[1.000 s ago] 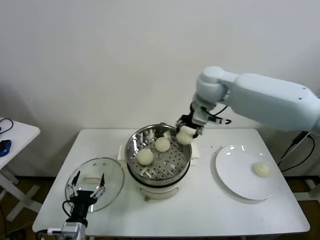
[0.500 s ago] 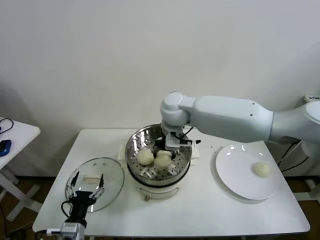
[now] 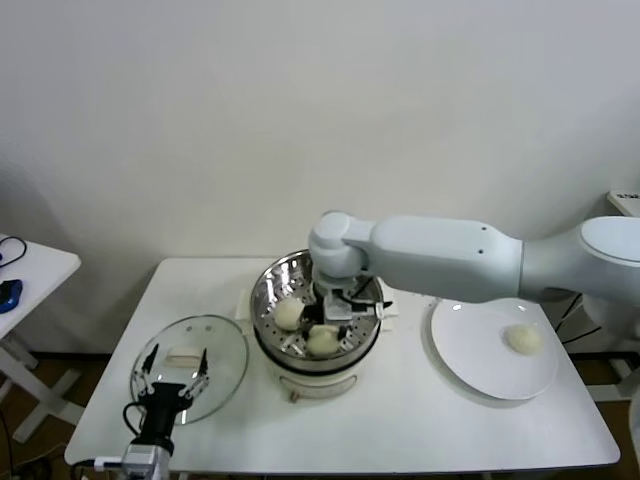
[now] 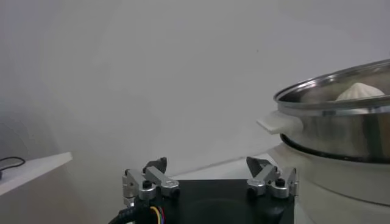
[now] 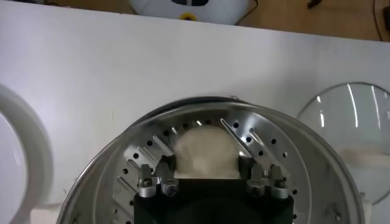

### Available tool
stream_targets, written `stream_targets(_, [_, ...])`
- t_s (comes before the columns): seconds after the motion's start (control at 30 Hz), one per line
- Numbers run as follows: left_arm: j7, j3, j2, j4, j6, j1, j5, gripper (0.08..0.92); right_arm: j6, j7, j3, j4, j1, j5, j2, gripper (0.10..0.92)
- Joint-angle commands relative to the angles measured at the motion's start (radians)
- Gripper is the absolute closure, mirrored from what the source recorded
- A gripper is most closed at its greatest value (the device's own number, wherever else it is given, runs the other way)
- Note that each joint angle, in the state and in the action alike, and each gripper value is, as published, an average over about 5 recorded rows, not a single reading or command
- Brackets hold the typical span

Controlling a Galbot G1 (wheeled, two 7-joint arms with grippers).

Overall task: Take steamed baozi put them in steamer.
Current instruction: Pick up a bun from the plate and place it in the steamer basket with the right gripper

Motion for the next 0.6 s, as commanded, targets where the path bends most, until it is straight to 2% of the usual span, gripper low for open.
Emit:
stream_targets(0.03, [0.0, 0.001, -0.002, 0.001, 0.001, -0.001, 0.001, 0.177, 0.004, 0.001, -0.002, 0.0, -0.016, -0.013, 0.013, 0.36])
stream_targets(0.2, [0.0, 0.001, -0.001, 0.002, 0.002, -0.002, 0.002, 0.177, 0.005, 0.009, -0.002, -0.002, -0.017, -0.013, 0.009, 0.353])
stream_targets(0.43, [-0.001, 0.003, -0.003, 0.0, 0.002, -0.002, 0.004, 0.177, 0.02, 0.013, 0.008, -0.004, -0.013, -0.032, 0.003, 0.22])
stream_targets(0.6, [-0.001, 0.003, -0.003, -0.002, 0.004, -0.003, 0.005, 0.177, 0.034, 0.011, 0.034, -0.007, -0.004, -0.045, 0.001, 0.203])
